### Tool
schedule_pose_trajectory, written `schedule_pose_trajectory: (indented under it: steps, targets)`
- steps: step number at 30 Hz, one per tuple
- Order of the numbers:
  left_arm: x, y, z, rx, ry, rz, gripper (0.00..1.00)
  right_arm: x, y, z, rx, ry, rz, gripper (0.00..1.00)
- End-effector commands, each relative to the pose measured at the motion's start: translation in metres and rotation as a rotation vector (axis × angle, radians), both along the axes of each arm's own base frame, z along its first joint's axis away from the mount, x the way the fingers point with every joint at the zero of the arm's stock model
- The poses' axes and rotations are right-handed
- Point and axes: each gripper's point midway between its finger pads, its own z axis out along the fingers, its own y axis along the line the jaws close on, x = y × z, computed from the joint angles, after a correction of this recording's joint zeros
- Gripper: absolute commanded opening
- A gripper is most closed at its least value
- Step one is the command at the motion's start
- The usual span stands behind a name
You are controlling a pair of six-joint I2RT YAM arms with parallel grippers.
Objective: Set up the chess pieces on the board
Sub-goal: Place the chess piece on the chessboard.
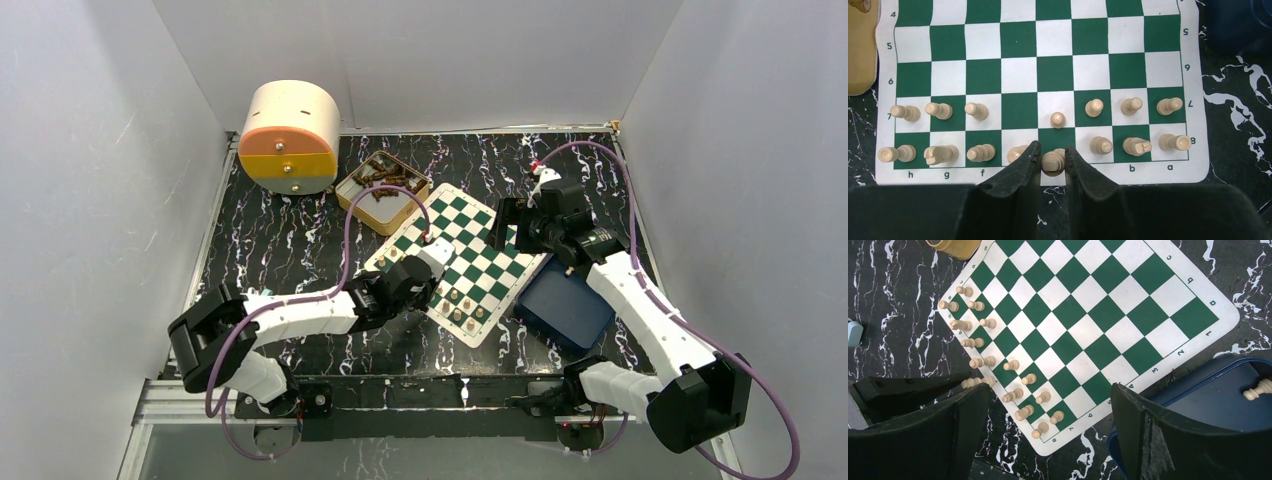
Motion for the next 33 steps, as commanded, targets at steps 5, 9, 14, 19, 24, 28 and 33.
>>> schedule_pose_trajectory:
  steps: [5,9,14,19,24,28,33]
  targets:
    - [0.007,-0.001,-0.006,0.01,-0.038,0.019,0.12,0.006,-0.005,0.03,0.0,-0.091,-0.01,0.99]
    - [0.007,-0.002,-0.005,-0.012,-0.043,0.023,0.13,0.008,-0.005,0.033,0.002,-0.105,-0.007,0.99]
    - [0.009,-0.002,-0.009,0.003,-0.045,0.028,0.13,0.008,-0.005,0.037,-0.001,-0.115,-0.002,0.99]
    - [0.011,-0.006,-0.01,0.0,-0.049,0.025,0.13,0.008,-0.007,0.04,-0.01,-0.129,0.003,0.99]
    - [0.01,-0.008,-0.015,-0.004,-0.038,0.025,0.13,0.007,-0.008,0.041,-0.012,-0.131,0.003,0.99]
    - [0.01,-0.006,-0.016,-0.002,-0.041,0.028,0.13,0.005,-0.008,0.041,-0.01,-0.134,0.002,0.99]
    - [0.01,-0.006,-0.019,0.004,-0.04,0.027,0.13,0.005,-0.009,0.04,-0.012,-0.136,0.001,0.99]
